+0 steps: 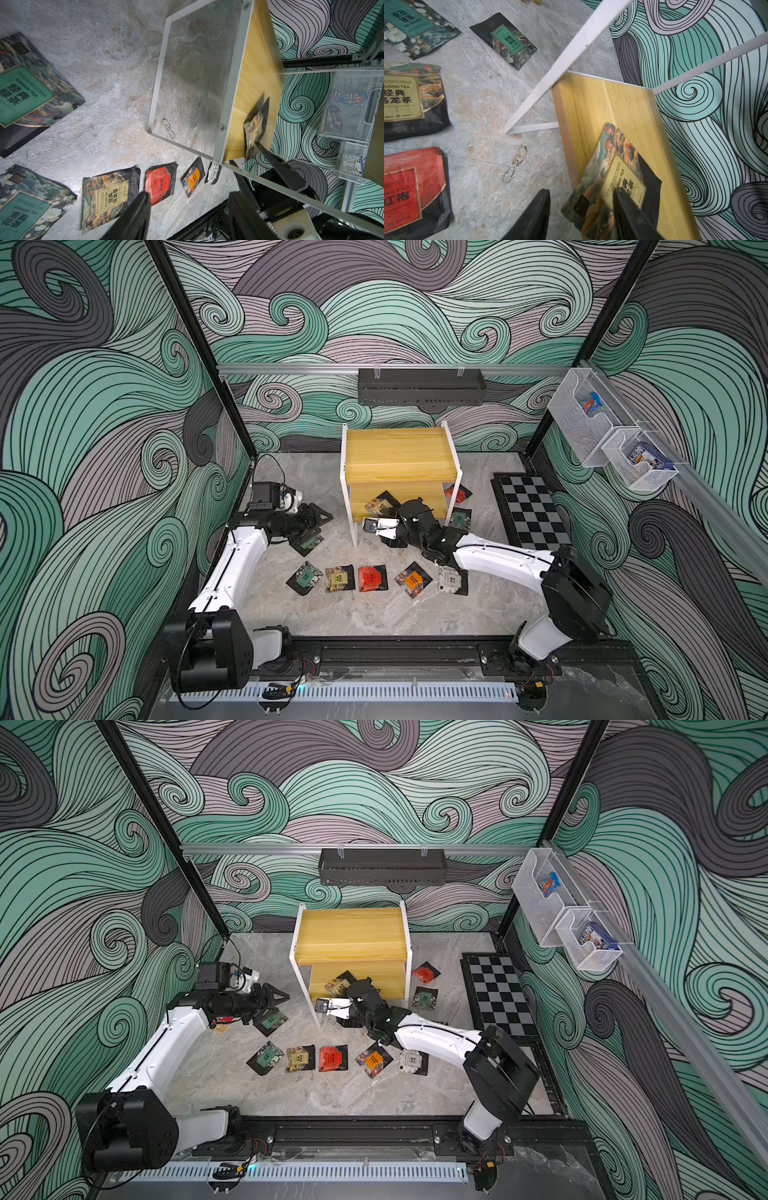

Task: Remove the tea bags from the shelf
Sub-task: Pick up the tea bag from the shelf.

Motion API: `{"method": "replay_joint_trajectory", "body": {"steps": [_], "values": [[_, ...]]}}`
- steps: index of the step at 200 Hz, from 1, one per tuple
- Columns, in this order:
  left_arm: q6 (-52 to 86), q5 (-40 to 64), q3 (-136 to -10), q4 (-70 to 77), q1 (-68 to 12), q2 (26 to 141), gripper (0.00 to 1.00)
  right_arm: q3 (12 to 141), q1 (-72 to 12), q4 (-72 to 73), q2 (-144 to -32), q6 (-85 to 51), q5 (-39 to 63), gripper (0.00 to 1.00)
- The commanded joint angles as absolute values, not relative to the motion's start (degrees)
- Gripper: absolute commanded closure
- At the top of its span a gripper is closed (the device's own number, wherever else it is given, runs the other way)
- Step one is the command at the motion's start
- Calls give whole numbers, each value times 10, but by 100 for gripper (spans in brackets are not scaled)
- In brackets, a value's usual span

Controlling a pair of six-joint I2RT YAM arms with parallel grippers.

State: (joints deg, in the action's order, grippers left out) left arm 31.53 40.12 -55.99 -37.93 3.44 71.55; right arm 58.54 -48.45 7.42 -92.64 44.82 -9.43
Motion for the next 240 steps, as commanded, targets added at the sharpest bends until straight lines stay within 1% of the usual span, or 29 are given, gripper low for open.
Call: {"method": "replay_joint_trajectory", "body": {"steps": [1,23,77,101,126,145,167,207,240], "values": [[312,409,-558,-385,34,716,37,593,-482,84,-933,444,-107,52],[312,410,-557,-387,34,715,37,591,-482,85,-931,445,-111,57],[312,412,-562,-390,34,713,38,594,-484,72,-919,447,-119,74],[312,414,-561,-389,34,712,38,591,-490,65,-909,447,-126,78],[313,412,-561,-390,34,707,38,588,-495,59,-895,448,-130,85],[316,409,-562,-388,34,696,38,587,-498,53,-882,450,-135,88],[318,400,-566,-389,34,682,38,587,-503,46,-861,450,-141,93],[317,394,-576,-385,34,649,37,586,-520,8,-800,441,-139,95],[315,402,-583,-372,33,624,37,582,-530,-42,-733,401,-112,94]]}}
